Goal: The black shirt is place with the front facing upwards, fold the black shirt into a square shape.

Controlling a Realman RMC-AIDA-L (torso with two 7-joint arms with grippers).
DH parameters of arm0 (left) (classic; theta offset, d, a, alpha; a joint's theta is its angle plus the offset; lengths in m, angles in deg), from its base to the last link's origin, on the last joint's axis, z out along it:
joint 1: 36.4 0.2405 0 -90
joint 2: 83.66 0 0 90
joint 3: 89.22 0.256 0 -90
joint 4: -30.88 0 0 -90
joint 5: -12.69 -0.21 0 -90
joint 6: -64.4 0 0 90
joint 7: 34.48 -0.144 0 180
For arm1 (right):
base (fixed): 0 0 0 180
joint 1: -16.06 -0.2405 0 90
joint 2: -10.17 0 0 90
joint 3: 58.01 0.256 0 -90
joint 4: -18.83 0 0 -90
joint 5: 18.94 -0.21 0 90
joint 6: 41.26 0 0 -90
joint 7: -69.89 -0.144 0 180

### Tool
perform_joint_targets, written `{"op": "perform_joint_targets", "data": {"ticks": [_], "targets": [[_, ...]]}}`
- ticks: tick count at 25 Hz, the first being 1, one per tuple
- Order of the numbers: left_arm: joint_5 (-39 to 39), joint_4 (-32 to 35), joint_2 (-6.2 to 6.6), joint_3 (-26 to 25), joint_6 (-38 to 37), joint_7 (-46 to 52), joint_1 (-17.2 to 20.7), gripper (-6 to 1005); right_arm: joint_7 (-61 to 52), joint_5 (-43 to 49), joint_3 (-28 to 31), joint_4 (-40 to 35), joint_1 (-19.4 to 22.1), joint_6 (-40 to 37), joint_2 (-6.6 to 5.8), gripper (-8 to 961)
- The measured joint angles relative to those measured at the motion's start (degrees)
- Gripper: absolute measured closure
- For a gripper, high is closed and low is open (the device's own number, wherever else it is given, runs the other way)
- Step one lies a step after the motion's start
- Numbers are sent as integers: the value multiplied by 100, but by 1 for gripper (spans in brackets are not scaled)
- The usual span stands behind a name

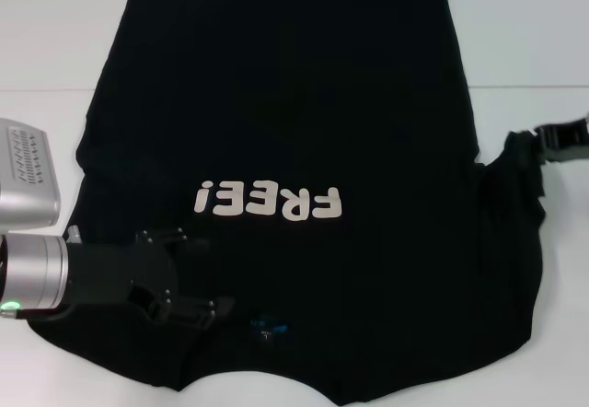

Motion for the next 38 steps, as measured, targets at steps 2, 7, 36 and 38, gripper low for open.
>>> {"op": "perform_joint_targets", "data": {"ticks": [2, 7, 36, 38], "targets": [[0, 0, 9, 0, 15, 0, -11, 62, 31, -36, -1, -54, -107, -53, 32, 918], [0, 0, 10, 0, 24, 0, -24, 62, 130, -63, -167, -35, -341, -177, 140, 919], [91, -269, 393, -941, -544, 2103, -155, 62, 4453, -3670, -340, 1170, 1090, 301, 349, 359], [101, -389, 580, -999, -759, 2788, -218, 62, 5242, -3693, -344, 1234, 1295, 337, 441, 321]]}}
